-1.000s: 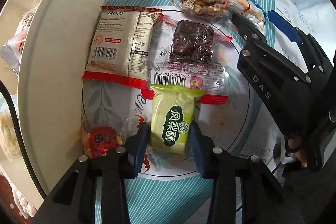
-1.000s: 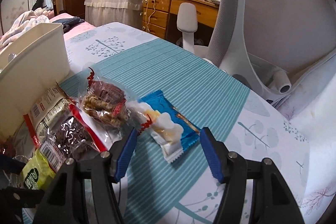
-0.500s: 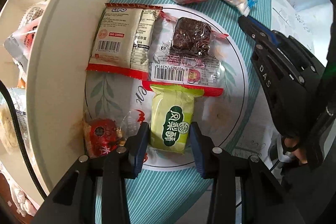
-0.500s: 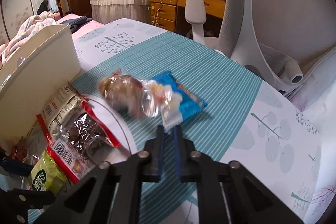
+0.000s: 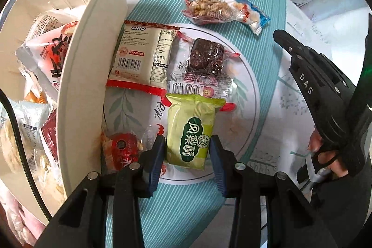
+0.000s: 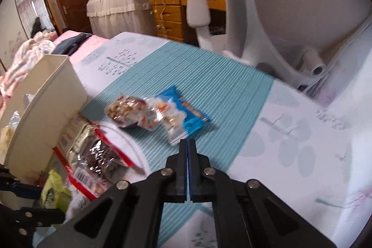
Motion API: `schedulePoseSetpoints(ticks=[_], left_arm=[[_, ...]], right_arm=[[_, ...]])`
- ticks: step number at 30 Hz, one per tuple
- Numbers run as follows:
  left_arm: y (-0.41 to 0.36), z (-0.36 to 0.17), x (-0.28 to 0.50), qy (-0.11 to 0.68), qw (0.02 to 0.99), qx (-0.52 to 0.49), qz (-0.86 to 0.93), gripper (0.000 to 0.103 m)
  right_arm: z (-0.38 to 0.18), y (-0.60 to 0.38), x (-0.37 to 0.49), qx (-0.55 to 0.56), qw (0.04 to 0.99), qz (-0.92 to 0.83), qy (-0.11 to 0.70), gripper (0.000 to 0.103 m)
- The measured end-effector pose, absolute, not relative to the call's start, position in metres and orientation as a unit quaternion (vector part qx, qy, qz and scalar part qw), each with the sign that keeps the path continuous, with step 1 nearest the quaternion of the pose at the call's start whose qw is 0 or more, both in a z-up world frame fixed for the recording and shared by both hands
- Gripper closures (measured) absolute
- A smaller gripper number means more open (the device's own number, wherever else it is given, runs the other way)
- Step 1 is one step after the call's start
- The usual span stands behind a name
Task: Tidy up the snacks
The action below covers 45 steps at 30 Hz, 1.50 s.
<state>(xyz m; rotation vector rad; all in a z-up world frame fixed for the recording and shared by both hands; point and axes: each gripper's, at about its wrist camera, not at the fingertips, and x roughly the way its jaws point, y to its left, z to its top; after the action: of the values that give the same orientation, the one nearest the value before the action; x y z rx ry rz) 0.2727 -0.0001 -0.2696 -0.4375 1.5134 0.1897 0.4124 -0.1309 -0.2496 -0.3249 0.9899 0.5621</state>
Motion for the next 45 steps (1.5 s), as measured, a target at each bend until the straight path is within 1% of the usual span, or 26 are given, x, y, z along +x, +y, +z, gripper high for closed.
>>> schedulePoseSetpoints(ticks=[6, 7, 9, 10, 11, 12, 16, 18, 20, 22, 30, 34, 37, 39, 41, 43, 45], left_arm=[[0.008, -0.244, 0.263, 0.667, 0.711, -0.212, 0.071, 0.066], [0.009, -0.241, 0.261, 0.664, 0.713, -0.213, 0.069, 0.066], [0.012, -0.234, 0.257, 0.659, 0.717, -0.217, 0.067, 0.066], [0.012, -0.23, 0.255, 0.657, 0.719, -0.219, 0.067, 0.066], [0.014, -0.227, 0.254, 0.654, 0.721, -0.219, 0.067, 0.066], [0.013, -0.218, 0.258, 0.653, 0.721, -0.22, 0.067, 0.066], [0.018, -0.212, 0.253, 0.648, 0.723, -0.231, 0.07, 0.066], [0.022, -0.206, 0.254, 0.645, 0.725, -0.233, 0.07, 0.066], [0.025, -0.206, 0.252, 0.642, 0.726, -0.234, 0.071, 0.066], [0.027, -0.205, 0.249, 0.642, 0.725, -0.238, 0.073, 0.066], [0.036, -0.21, 0.243, 0.64, 0.721, -0.251, 0.082, 0.066], [0.037, -0.209, 0.243, 0.64, 0.721, -0.253, 0.083, 0.066], [0.038, -0.206, 0.24, 0.639, 0.721, -0.255, 0.082, 0.066], [0.04, -0.204, 0.239, 0.638, 0.721, -0.256, 0.081, 0.066], [0.04, -0.2, 0.237, 0.637, 0.722, -0.258, 0.081, 0.066], [0.041, -0.197, 0.237, 0.635, 0.723, -0.259, 0.081, 0.066], [0.041, -0.192, 0.235, 0.634, 0.724, -0.261, 0.08, 0.066]], right_arm=[[-0.244, -0.121, 0.417, -0.206, 0.822, 0.265, 0.459, 0.102], [-0.245, -0.121, 0.419, -0.216, 0.82, 0.266, 0.458, 0.099], [-0.247, -0.118, 0.422, -0.235, 0.813, 0.274, 0.457, 0.084], [-0.249, -0.117, 0.422, -0.246, 0.81, 0.279, 0.454, 0.068], [-0.25, -0.115, 0.421, -0.256, 0.807, 0.285, 0.45, 0.059], [-0.251, -0.113, 0.419, -0.271, 0.801, 0.296, 0.443, 0.058], [-0.262, -0.104, 0.419, -0.31, 0.792, 0.297, 0.434, 0.056], [-0.266, -0.1, 0.421, -0.322, 0.795, 0.29, 0.424, 0.052], [-0.269, -0.099, 0.426, -0.322, 0.797, 0.29, 0.421, 0.032], [-0.271, -0.097, 0.429, -0.318, 0.795, 0.301, 0.42, 0.028], [-0.277, -0.078, 0.432, -0.333, 0.795, 0.308, 0.403, 0.027], [-0.28, -0.072, 0.438, -0.312, 0.802, 0.307, 0.406, 0.027], [-0.281, -0.073, 0.444, -0.283, 0.805, 0.301, 0.427, 0.028], [-0.281, -0.076, 0.448, -0.261, 0.803, 0.304, 0.441, 0.032], [-0.281, -0.078, 0.448, -0.244, 0.799, 0.314, 0.452, 0.053], [-0.28, -0.078, 0.446, -0.239, 0.798, 0.312, 0.456, 0.064], [-0.28, -0.078, 0.442, -0.242, 0.799, 0.305, 0.459, 0.065]])
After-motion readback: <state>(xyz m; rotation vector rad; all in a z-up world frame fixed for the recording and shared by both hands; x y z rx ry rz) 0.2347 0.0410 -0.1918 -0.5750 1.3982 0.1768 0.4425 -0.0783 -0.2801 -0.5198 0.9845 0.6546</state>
